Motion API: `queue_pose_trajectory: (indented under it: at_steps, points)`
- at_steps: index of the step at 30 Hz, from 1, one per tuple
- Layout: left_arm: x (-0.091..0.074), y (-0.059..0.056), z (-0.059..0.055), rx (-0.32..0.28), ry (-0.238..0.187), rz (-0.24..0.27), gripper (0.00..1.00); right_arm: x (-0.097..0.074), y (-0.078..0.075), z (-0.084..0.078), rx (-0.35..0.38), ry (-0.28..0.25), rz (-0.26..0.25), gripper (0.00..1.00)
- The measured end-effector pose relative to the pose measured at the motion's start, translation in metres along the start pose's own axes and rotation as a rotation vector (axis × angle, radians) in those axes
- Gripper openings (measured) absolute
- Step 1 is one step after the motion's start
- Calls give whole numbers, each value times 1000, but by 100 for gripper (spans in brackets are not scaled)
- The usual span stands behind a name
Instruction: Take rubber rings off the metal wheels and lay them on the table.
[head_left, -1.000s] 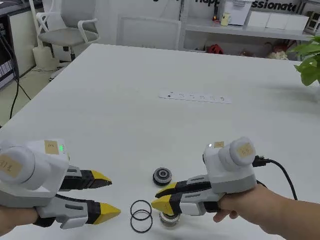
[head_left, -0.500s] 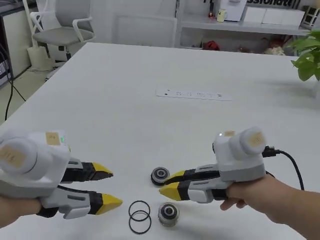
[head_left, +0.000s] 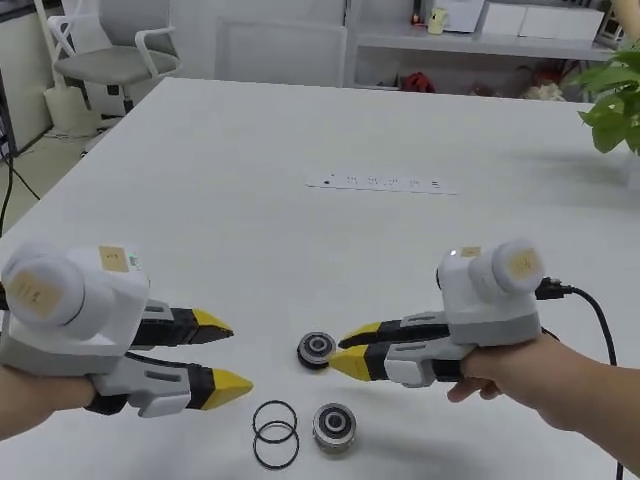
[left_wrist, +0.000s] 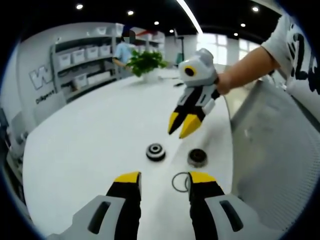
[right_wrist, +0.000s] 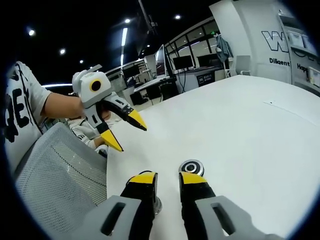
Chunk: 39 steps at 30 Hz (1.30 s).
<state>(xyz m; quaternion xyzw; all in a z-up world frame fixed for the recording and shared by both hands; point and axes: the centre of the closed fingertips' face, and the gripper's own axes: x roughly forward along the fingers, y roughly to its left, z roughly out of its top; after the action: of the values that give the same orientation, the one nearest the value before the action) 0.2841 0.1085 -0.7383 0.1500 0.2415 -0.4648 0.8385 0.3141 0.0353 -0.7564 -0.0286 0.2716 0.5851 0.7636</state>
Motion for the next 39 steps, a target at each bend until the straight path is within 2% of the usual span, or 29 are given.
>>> queue_pose_trajectory:
  at_steps: [10,16,21,24,39]
  points:
    - [9,8,5,12,4,-9,38,0,-11,1,-10,-2,-25,16]
    - [14,10,9,15,4,-17,37,-2,-20,-1,-8,0,-45,17]
    - [19,9,14,23,1,-28,37,-2,-22,-1,-1,-5,-48,17]
    - [23,12,16,19,-3,-26,37,-1,-23,-3,-1,-2,-51,18]
    - [39,13,21,16,-6,-45,36,3,-30,-9,5,1,-62,20]
